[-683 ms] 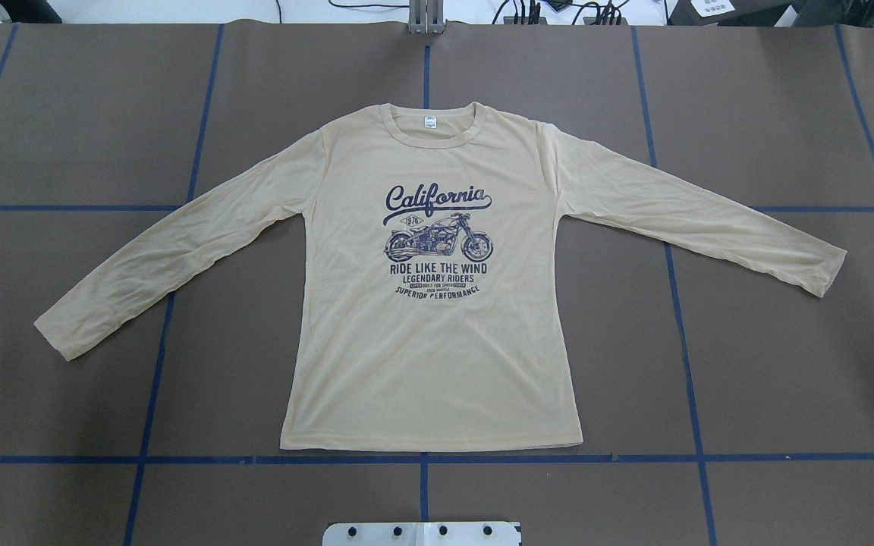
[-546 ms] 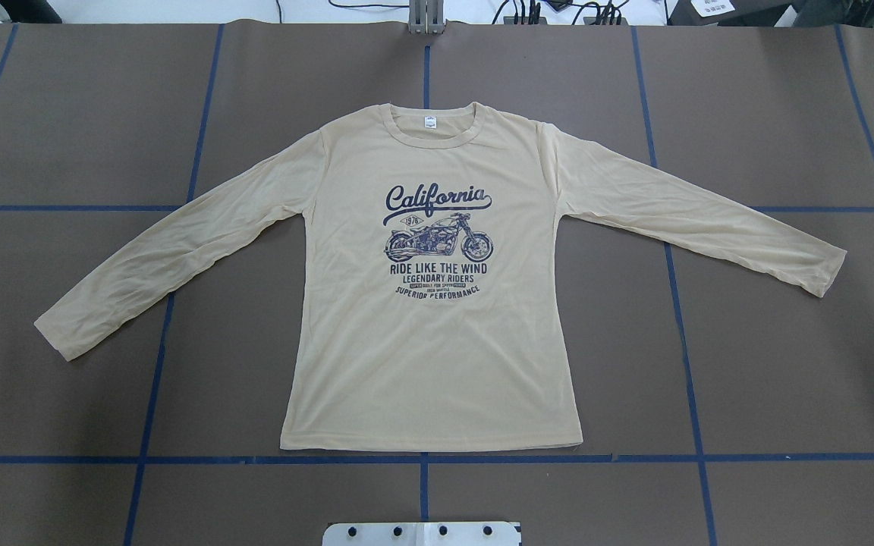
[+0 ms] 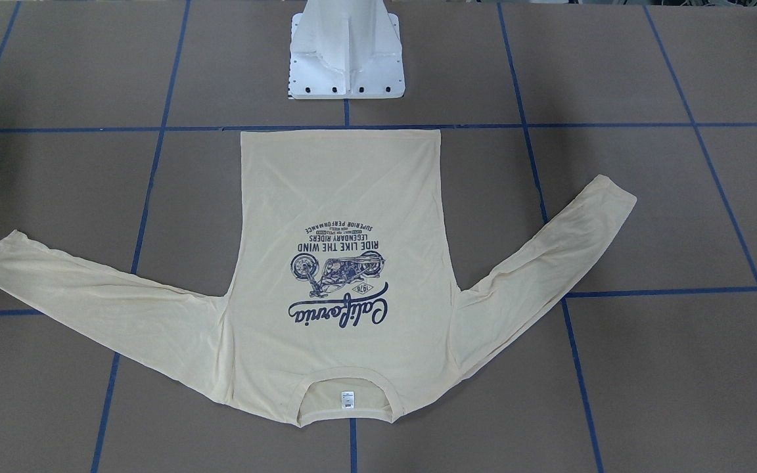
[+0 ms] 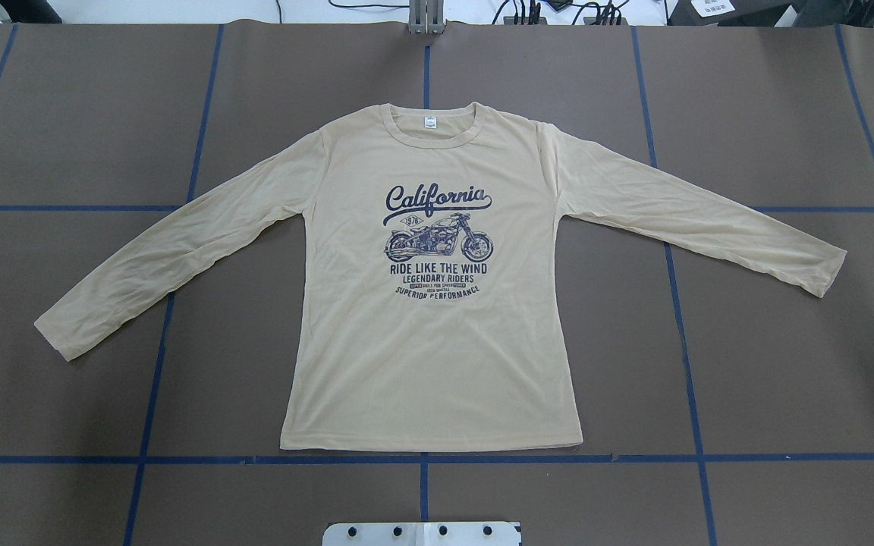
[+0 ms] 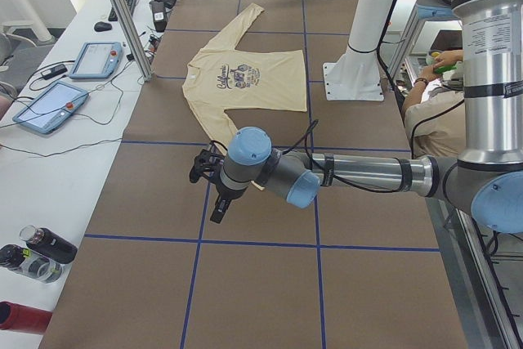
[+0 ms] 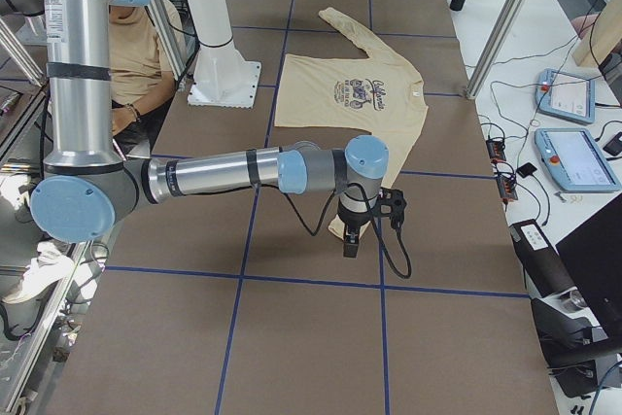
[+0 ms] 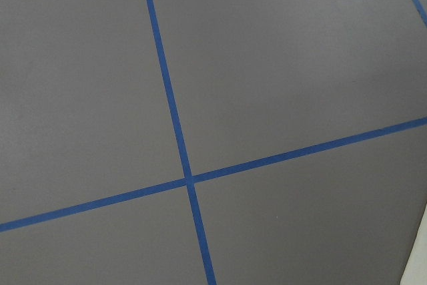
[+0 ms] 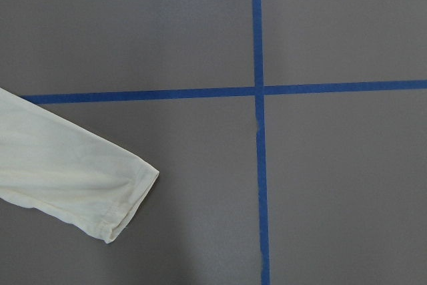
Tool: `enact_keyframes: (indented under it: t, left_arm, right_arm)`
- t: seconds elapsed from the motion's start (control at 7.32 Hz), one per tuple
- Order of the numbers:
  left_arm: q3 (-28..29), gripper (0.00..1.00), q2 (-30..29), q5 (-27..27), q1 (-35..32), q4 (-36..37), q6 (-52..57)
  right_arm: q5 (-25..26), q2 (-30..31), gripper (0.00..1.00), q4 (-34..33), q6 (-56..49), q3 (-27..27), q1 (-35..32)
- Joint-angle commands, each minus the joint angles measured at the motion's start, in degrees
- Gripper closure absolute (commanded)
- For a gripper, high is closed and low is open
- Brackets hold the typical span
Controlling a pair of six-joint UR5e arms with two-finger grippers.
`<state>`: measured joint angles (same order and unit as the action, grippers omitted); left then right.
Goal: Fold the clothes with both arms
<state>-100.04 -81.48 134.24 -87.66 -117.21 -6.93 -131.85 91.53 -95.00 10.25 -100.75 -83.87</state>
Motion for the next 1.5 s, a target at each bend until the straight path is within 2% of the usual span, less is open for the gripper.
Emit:
enact_keyframes:
  t: [0.0,0.27,0.41,0.55,0.68,0.82,1.09,1.23,1.37]
  left_arm:
    - [0.2,0.0,0.44,-0.04,0.12,0.05,-0.19]
    - [0.28,0.0,0.36,0.14,0.21,0.05,-0.45]
    - [0.2,0.0,0.27,0.23,0.21,1.01,-0.71]
    - [0.46,0.0,0.36,0.14,0.21,1.02,-2.8]
    - [0.46,0.0,-0.08,-0.38,0.3,0.06,-4.39]
    - [0.46,0.0,-0.34,-0.56,2.56,-1.69,-4.32]
    - [0.46,0.0,0.44,0.05,3.2,-1.53,-5.28]
    - [0.55,0.0,0.44,-0.12,3.2,-1.53,-5.29]
    - [0.55,0.0,0.44,-0.04,3.2,-1.88,-5.29]
  right_arm:
    - [-0.08,0.14,0.0,0.08,-0.14,0.12,0.81]
    - [-0.25,0.05,0.0,0.08,0.3,-0.23,1.34]
    - [-1.9,0.05,0.0,0.08,0.65,-0.23,2.13]
    - [-4.44,0.05,0.0,0.16,0.74,0.2,5.35]
    - [-4.47,-0.56,0.0,2.78,1.0,1.16,8.52]
    - [-4.64,-0.74,0.0,8.46,4.83,4.48,9.42]
    - [-4.29,-2.92,0.04,25.4,18.15,14.92,12.75]
    - [-2.99,-2.94,0.06,29.13,26.84,15.14,14.94]
    - [-1.67,-2.94,0.1,30.04,30.15,16.02,16.01]
